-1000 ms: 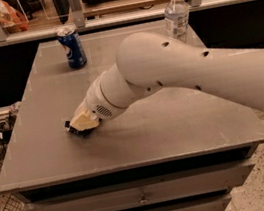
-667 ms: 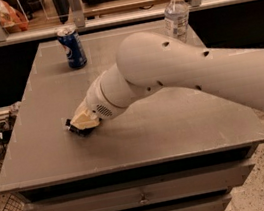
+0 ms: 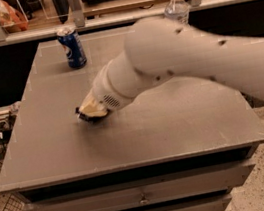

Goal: Move rxbar blueberry near blue plastic bottle

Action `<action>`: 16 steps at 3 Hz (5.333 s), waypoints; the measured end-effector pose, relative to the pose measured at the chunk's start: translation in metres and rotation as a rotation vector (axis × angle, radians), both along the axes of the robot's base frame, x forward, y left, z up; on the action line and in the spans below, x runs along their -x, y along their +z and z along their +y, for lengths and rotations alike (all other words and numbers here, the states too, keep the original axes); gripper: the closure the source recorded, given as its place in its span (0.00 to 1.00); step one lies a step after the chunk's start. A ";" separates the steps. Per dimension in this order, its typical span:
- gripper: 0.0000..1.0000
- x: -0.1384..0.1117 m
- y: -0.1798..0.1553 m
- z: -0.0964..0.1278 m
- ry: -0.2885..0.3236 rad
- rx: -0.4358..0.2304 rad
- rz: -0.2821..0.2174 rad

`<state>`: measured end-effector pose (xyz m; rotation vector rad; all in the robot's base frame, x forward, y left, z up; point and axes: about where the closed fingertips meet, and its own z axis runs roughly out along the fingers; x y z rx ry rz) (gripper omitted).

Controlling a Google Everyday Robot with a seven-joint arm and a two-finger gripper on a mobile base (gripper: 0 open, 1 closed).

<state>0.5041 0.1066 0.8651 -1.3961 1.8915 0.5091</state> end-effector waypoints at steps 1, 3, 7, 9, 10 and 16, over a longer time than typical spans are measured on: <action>0.82 0.001 0.098 -0.056 0.017 0.059 -0.174; 0.60 0.049 0.170 -0.129 0.028 0.160 -0.297; 0.55 0.022 0.106 -0.162 -0.026 0.085 -0.187; 0.02 0.055 0.068 -0.153 0.026 0.064 -0.103; 0.00 0.068 0.048 -0.142 0.057 0.047 -0.074; 0.78 0.075 -0.035 -0.135 0.041 0.039 -0.005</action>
Offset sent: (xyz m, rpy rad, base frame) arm -0.0717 -0.1520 0.1934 -0.2029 -0.3056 0.0684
